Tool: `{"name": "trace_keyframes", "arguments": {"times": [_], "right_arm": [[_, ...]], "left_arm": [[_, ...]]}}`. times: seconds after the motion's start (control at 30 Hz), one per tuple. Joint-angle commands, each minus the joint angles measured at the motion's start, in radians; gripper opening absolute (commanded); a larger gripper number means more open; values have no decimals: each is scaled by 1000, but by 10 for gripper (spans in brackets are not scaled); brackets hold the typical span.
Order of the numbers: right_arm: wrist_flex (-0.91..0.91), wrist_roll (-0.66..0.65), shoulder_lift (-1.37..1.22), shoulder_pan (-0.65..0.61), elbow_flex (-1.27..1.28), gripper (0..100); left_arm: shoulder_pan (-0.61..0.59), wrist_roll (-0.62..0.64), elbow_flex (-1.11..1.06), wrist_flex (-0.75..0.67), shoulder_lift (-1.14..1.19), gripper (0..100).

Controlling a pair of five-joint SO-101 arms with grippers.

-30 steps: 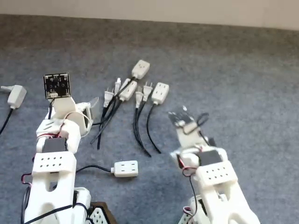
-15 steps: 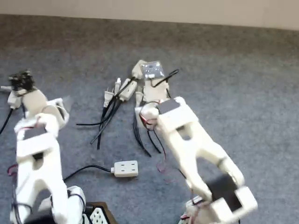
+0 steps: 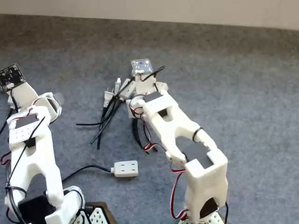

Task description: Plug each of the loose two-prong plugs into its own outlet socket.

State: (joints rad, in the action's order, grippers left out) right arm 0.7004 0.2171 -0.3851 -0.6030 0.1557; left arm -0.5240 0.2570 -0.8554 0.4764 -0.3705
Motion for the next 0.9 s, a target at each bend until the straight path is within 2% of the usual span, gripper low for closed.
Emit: {"name": "trace_keyframes", "arguments": {"times": [0.0,0.3,0.43,0.57,0.87], "right_arm": [[-18,8,-5,-4,-88,271],[-102,3,-128,-5,-145,271],[-82,3,-157,-4,-200,271],[28,3,-139,-8,-260,271],[38,8,-51,-35,-243,271]], "left_arm": [[-7,8,7,5,-42,285],[8,8,7,5,-39,285],[13,6,7,5,-38,285],[15,6,7,3,-36,285],[28,6,7,2,-36,285]]}}
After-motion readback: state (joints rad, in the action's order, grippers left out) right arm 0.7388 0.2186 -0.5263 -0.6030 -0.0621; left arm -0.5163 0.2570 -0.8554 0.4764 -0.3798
